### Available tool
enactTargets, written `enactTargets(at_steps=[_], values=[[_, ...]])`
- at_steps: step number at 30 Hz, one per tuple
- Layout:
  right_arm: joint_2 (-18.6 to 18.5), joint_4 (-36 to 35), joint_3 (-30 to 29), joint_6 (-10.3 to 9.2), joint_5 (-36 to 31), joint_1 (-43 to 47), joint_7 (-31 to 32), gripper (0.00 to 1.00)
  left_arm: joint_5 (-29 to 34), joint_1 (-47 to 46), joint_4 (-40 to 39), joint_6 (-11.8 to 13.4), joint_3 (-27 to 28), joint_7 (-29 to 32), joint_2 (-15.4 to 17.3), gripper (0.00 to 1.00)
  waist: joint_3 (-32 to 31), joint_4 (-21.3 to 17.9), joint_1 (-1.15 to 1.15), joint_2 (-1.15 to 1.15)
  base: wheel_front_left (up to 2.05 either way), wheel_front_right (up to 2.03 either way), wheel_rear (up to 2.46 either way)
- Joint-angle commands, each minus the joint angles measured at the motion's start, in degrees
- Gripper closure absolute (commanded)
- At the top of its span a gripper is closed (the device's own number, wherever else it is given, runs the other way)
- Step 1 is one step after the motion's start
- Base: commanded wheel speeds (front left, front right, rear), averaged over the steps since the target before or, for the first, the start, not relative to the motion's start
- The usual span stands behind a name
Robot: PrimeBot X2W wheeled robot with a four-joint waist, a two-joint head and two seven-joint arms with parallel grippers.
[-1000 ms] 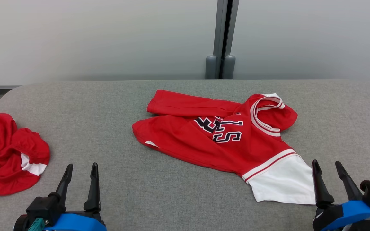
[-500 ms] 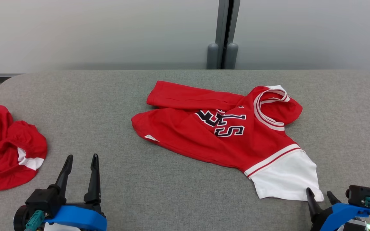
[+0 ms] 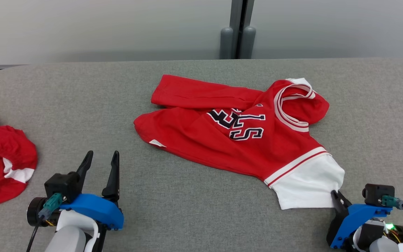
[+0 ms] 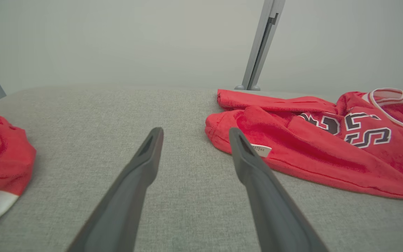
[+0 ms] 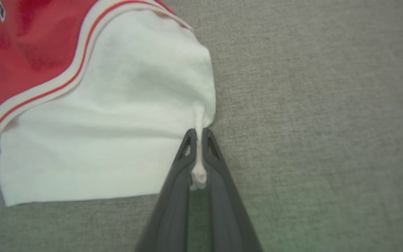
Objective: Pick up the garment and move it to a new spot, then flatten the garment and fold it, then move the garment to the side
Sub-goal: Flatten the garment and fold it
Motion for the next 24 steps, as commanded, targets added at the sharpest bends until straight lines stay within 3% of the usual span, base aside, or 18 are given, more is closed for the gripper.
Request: enactTargets(at_steps=[1, 10, 20, 24], values=[[0.5, 1.5, 0.7, 0.03, -0.3, 0.5, 0.5, 1.0, -0.3, -1.8, 1.5, -0.4, -0.3, 0.6, -0.2, 0.0, 0.4, -0.3, 0.0, 0.01, 0.0, 0.0, 0.0], [0.3, 0.6, 3.4, -0.11, 1.4, -1.1, -0.4, 1.0, -3.4, -14.0, 14.7, -0.8, 1.0, 4.1, -2.2, 0.0, 5.1, -4.2, 0.0, 0.01, 0.0, 0.0, 0.0], [0.0, -0.8, 6.2, -0.41, 2.8, -2.7, -0.4, 1.0, -4.7, -22.2, 25.4, -0.9, 1.7, 4.0, -1.8, 0.0, 9.6, -8.1, 0.0, 0.01, 0.0, 0.0, 0.0], [0.0, -1.1, 6.7, -0.42, 3.6, -3.0, -0.6, 1.0, -4.4, -24.4, 28.7, 0.2, 1.3, 4.9, -1.7, 0.0, 10.9, -8.6, 0.0, 0.01, 0.0, 0.0, 0.0]])
